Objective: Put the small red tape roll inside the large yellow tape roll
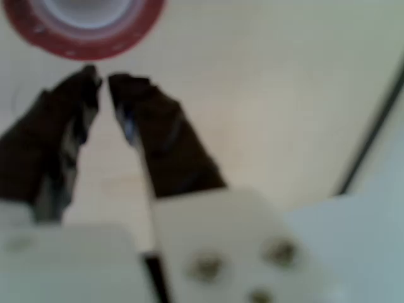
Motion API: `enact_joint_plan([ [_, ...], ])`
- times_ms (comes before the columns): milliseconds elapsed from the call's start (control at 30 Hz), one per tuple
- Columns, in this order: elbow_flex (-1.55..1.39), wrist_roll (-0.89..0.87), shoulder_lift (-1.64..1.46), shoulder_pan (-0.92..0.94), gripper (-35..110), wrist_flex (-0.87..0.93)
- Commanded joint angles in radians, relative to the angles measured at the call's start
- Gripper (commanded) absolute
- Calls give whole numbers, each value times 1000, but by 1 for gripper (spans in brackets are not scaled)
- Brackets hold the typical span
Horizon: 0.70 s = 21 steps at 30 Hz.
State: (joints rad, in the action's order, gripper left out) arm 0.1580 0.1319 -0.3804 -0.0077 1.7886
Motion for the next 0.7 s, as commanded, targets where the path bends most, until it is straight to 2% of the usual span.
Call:
enact_joint_plan([
  [0, -46, -8, -100, 29, 1, 20],
  [233, -353, 14, -347, 25, 20, 20],
  [433, -526, 35, -474, 0, 27, 20],
  [667, -537, 58, -405, 2, 31, 20],
])
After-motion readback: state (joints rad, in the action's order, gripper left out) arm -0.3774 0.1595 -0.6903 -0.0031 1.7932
